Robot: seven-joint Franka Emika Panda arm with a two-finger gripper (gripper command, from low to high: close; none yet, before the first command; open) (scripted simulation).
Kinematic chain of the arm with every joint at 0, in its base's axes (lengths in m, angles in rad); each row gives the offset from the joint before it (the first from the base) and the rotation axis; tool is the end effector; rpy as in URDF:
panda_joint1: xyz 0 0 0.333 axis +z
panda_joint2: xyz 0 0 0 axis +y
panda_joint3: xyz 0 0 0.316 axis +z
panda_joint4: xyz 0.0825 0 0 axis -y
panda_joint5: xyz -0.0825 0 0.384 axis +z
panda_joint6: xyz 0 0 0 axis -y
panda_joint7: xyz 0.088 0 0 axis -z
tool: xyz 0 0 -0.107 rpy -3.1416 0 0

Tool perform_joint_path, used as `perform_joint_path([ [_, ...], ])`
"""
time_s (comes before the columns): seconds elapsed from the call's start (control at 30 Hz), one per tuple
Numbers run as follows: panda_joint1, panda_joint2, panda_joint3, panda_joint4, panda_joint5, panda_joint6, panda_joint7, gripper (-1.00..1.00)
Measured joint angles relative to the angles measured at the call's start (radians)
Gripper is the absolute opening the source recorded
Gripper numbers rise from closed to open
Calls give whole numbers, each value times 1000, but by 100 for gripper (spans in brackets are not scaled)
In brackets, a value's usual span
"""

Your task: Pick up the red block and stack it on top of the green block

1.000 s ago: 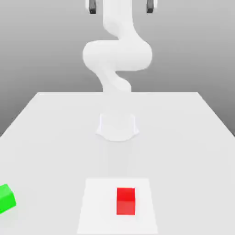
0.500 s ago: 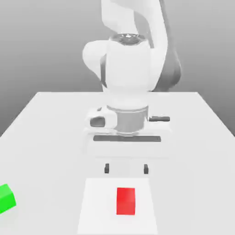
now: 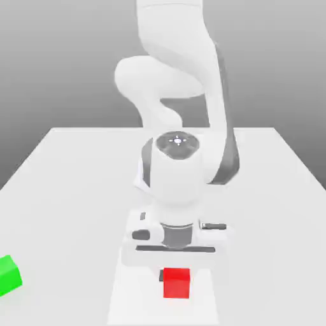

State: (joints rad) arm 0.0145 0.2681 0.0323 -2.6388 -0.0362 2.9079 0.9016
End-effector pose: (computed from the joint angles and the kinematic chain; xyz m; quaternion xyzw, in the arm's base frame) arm 0.4203 0.0229 0.1547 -0.9170 0.3990 -0.0005 0.0004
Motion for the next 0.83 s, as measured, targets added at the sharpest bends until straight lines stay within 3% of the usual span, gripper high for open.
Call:
perform_joint_path([
  [0.2, -39, -163, -11, -3, 34, -163, -21, -100],
  [0.57, -336, -84, -279, 231, 129, -327, -46, -100],
  [0.7, -416, 42, -295, 288, 207, -262, -92, -100],
  [0.73, -428, 76, -283, 292, 226, -234, -104, 100],
  [0.83, -428, 76, -283, 292, 226, -234, -104, 100],
])
